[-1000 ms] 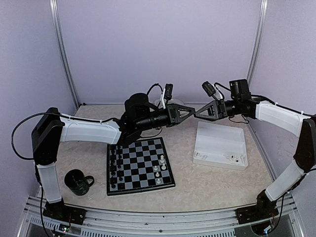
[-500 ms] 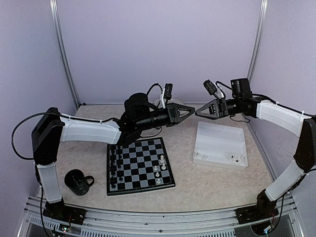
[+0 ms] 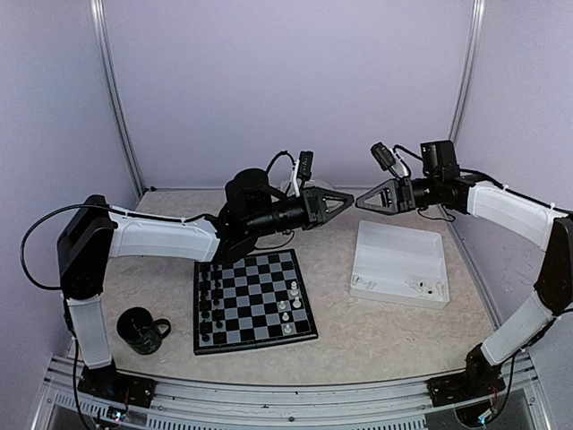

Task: Set up the chess pieces on the board
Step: Pass from the left arm to the right, then place the pawn at d2.

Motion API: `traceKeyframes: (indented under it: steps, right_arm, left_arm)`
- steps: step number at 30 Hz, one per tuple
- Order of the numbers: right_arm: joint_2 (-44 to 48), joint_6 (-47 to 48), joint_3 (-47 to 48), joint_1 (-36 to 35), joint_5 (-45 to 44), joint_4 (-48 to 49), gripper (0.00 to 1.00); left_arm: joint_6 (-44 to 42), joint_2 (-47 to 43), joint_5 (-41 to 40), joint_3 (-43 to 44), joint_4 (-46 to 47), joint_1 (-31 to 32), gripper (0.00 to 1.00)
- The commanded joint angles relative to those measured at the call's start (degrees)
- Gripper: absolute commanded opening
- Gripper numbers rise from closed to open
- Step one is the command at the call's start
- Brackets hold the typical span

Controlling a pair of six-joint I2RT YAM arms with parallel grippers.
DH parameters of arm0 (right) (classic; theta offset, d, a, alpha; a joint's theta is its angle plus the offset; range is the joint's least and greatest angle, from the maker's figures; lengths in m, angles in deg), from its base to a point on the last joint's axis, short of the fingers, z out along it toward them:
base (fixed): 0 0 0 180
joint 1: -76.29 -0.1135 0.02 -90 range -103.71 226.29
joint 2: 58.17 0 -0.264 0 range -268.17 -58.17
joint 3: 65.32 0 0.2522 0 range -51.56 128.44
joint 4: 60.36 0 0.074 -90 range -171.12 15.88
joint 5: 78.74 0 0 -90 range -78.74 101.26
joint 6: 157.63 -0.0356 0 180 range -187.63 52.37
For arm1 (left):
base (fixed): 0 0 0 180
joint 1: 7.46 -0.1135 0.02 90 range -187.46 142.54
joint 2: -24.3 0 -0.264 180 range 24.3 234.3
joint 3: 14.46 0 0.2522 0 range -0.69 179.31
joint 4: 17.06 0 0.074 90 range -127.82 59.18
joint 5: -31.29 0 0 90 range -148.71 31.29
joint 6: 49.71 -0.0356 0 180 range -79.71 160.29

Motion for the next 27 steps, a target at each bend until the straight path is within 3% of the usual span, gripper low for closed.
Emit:
traceKeyframes:
  steps: [1,6,11,15,21,27]
  right_arm:
    - [1.9,1.2,1.1,0.4,0.2,0.4,0.07]
    - [1.6,6.2,3.7,0.4,-3.5,-4.8,0.03]
    - [1.2,13.4,6.7,0.4,-9.7,-10.6,0.00]
    - [0.5,21.8,8.8,-1.2,-17.0,-16.2,0.01]
    - [-2.9,31.2,13.4,-8.5,-30.4,-23.2,0.01]
    - [-12.8,37.8,21.3,-17.2,-40.7,-30.9,0.01]
  left_arm:
    - [0.5,1.9,0.7,0.7,0.2,0.2,0.08]
    - [0.2,2.1,0.4,0.8,-0.9,0.0,0.12]
    - [-2.1,0.4,-0.8,-0.5,-4.3,-0.8,0.33]
    - [-7.2,-6.3,-2.3,-4.1,-9.0,-2.2,0.46]
    - [-19.1,-19.9,-9.5,-5.8,-30.5,-5.8,0.56]
    - [-28.6,-28.8,-16.7,1.0,-53.1,-12.4,0.62]
